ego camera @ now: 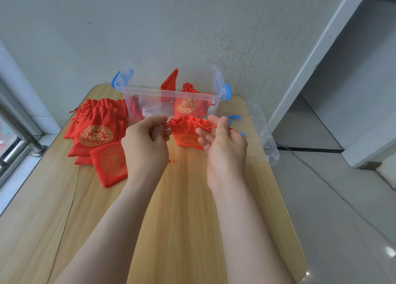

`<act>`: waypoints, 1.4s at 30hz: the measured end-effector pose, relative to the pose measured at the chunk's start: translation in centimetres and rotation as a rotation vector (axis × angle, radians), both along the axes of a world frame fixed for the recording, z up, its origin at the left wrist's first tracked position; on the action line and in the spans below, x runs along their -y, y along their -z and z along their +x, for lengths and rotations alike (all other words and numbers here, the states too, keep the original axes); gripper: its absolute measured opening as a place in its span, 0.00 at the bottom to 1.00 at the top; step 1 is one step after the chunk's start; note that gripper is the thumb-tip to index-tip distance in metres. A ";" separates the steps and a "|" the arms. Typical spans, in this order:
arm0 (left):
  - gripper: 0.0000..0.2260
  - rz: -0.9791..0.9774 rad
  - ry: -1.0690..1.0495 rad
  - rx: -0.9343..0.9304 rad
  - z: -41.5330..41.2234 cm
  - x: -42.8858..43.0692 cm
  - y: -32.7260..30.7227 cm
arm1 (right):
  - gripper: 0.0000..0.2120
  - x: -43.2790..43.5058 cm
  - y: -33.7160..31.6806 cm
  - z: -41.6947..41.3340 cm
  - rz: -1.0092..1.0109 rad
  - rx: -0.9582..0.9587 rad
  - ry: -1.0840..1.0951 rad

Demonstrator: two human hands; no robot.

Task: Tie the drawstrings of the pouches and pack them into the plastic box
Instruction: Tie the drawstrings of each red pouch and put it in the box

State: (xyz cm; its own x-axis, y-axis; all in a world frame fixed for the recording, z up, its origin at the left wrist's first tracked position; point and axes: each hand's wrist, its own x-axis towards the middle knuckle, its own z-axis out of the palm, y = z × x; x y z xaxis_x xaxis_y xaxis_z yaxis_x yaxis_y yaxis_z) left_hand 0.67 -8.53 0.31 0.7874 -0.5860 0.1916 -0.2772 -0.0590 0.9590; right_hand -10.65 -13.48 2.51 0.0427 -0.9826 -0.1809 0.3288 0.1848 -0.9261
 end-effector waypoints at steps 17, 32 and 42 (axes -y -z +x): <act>0.07 0.178 -0.114 -0.018 0.3 -1.0 0.3 | 0.22 0.3 0.0 -1.4 0.256 -0.017 0.068; 0.13 -0.055 -0.148 -0.505 0.8 0.0 0.1 | 0.23 0.0 0.2 -1.2 0.308 0.029 0.168; 0.09 -0.133 0.136 -0.752 0.7 -0.4 -1.2 | 0.08 -0.4 -0.1 -0.7 0.058 -0.424 -0.238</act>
